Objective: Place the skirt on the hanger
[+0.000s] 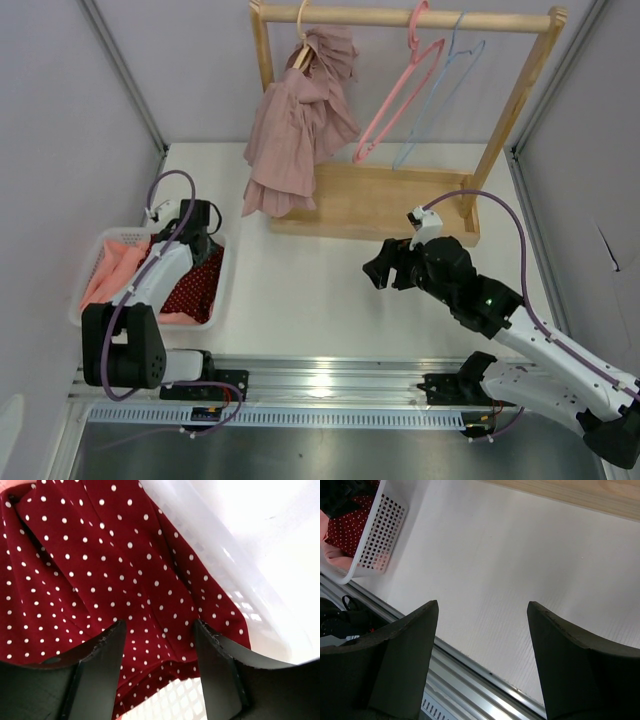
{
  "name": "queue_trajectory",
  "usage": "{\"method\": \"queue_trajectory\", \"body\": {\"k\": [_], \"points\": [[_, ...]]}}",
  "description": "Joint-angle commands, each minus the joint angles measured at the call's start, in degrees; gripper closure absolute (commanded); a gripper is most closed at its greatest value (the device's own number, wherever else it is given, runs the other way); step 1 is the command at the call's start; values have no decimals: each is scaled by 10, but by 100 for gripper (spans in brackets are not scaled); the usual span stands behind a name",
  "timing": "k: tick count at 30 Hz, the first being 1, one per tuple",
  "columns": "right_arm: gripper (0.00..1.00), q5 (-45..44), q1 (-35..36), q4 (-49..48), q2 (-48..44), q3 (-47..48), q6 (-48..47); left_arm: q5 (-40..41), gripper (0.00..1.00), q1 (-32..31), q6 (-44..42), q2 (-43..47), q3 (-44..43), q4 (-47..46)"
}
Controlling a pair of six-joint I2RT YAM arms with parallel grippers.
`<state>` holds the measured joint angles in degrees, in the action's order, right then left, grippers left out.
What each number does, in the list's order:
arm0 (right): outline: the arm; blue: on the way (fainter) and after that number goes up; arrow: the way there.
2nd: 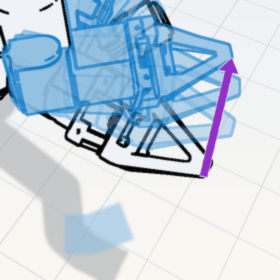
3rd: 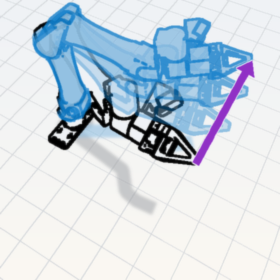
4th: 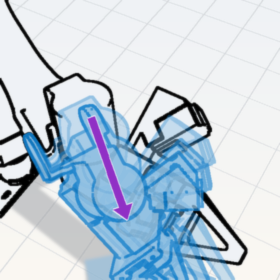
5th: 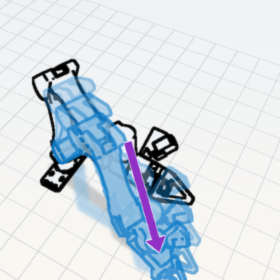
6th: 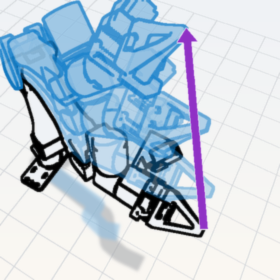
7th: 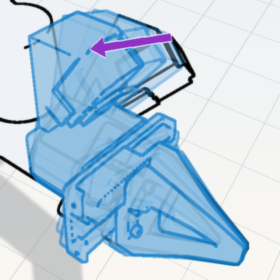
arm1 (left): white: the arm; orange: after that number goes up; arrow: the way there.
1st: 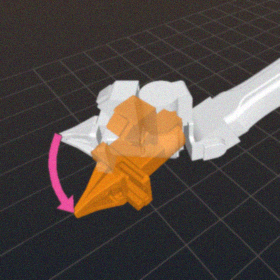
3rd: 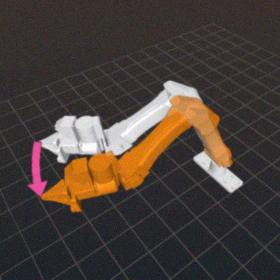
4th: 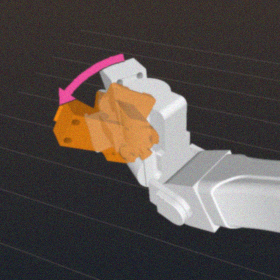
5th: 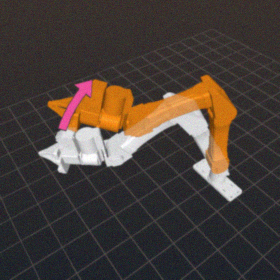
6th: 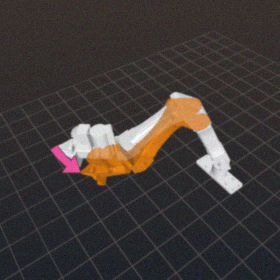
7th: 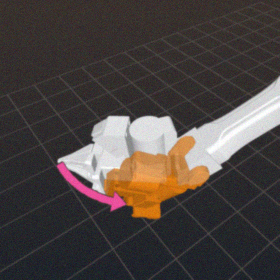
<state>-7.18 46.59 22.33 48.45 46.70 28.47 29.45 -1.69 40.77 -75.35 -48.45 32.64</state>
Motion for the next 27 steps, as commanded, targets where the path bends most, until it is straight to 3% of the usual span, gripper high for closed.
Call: {"method": "queue_trajectory", "body": {"k": [1, 4, 7, 8, 9, 14, 21, 27], "points": [[23, 5, -3, -18, -10, -10, -2, 28, 39, 5, 14, -15, -22, -22], [23, 9, -4, -22, -12, -13, 3, 22, 47, 6, 10, -21, -20, -28], [23, 9, -4, -22, -12, -14, 6, 11, 73, 7, 4, -20, -24, -28], [23, 9, -4, -20, -12, -13, 5, 5, 93, 8, -2, -18, -27, -26], [23, 8, -4, -21, -14, -14, 5, 0, 100, 8, -6, -15, -36, -21], [23, 9, -5, -16, -14, -8, 3, -47, 100, 8, -55, 64, -85, 21], [24, 16, -4, -20, 7, 20, -3, -80, 100, 8, -110, 183, -278, 146], [24, 4, -4, -9, 31, 59, -21, -190, 100, 8, -148, 214, -400, 200]]}}
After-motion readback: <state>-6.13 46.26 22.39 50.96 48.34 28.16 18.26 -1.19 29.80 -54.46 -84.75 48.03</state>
